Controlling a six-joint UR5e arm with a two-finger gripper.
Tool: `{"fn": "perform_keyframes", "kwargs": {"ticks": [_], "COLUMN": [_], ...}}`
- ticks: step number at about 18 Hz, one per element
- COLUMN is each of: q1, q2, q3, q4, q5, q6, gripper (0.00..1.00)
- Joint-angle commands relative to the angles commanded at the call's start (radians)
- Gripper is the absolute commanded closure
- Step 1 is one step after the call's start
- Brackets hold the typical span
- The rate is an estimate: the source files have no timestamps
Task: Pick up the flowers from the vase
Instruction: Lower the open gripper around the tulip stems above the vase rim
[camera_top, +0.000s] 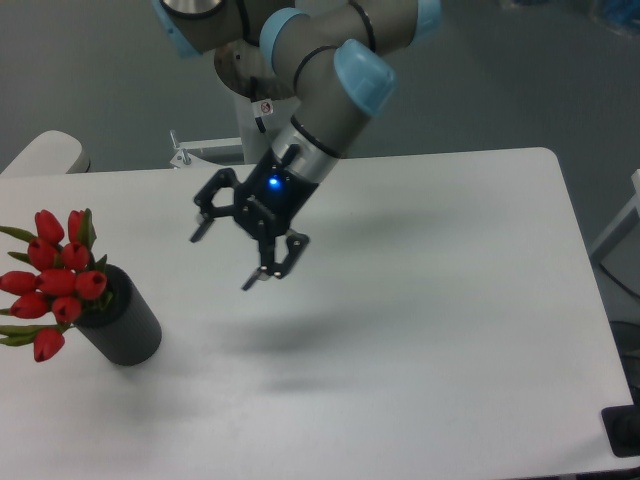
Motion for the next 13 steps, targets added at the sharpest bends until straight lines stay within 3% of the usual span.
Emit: {"fn": "perform_keyframes", "kwargs": {"ticks": [2,9,13], "q1": [-0.051,-0.118,-0.131], "q2": [-0.015,-0.064,-0.077], "q3": [-0.011,-0.023,-0.02], "q4": [0.054,0.163,0.169], "q5": [0.002,-0.002,-0.003], "q6": [-0.008,0.0,-0.008], "gripper": [0.0,0.0,0.0]}}
